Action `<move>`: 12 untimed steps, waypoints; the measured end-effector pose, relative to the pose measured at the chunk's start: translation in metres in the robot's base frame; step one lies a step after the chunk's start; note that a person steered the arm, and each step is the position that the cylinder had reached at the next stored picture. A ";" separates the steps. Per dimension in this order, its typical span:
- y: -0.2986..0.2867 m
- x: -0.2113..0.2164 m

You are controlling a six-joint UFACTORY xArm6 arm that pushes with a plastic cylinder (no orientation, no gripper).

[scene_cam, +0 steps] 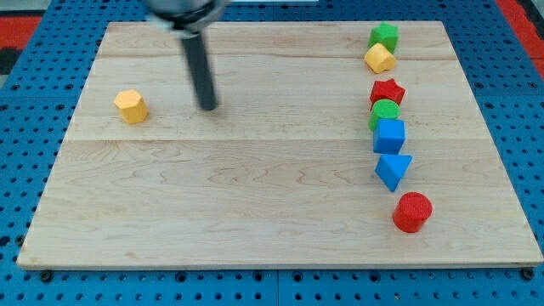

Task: Push the yellow heart to the bottom right side of the yellow hexagon

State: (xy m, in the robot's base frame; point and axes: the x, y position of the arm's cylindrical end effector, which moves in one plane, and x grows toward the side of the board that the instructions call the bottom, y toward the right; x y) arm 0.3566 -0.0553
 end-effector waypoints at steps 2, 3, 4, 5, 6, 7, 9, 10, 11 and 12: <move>0.183 -0.042; 0.247 -0.042; 0.257 -0.061; 0.251 -0.094; 0.228 -0.100; 0.173 -0.111; 0.053 -0.113; 0.055 -0.153; -0.018 -0.140; -0.069 -0.136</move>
State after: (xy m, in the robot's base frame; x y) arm 0.2204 -0.1240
